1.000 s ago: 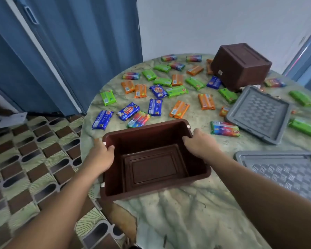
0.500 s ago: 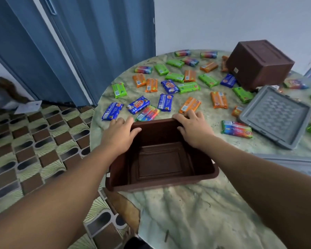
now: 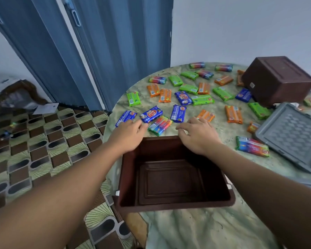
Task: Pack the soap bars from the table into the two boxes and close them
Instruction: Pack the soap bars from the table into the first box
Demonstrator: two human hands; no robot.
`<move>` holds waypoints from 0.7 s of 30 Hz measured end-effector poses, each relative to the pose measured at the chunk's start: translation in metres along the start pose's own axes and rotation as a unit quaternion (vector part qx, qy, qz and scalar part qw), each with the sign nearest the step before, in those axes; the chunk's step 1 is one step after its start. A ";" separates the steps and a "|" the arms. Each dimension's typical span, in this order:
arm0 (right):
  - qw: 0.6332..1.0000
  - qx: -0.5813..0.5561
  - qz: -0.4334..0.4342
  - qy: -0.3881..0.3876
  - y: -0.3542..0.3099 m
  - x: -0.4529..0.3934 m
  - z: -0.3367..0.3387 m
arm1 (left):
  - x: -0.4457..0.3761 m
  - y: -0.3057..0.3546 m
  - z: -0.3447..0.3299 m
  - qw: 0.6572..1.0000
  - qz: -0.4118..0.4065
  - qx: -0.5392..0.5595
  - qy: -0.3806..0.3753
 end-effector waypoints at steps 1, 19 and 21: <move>1.000 -0.020 0.008 -0.011 -0.009 -0.011 0.001 | -0.011 -0.002 0.006 1.000 -0.008 -0.002 0.007; 0.939 0.223 0.085 -0.248 -0.053 -0.136 -0.091 | -0.082 -0.042 -0.054 0.926 -0.049 -0.239 -0.288; 0.932 0.249 0.081 -0.251 -0.052 -0.138 -0.097 | -0.082 -0.046 -0.060 0.927 -0.066 -0.238 -0.281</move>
Point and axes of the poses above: each hand's wrist, its own x-axis away from the middle knuckle, its own z-axis out of the back of the hand, y = z × x, the point moved 6 cm from there along -x, towards the middle knuckle, and after that the axes turned 1 degree about -x, right-handed, at the moved point
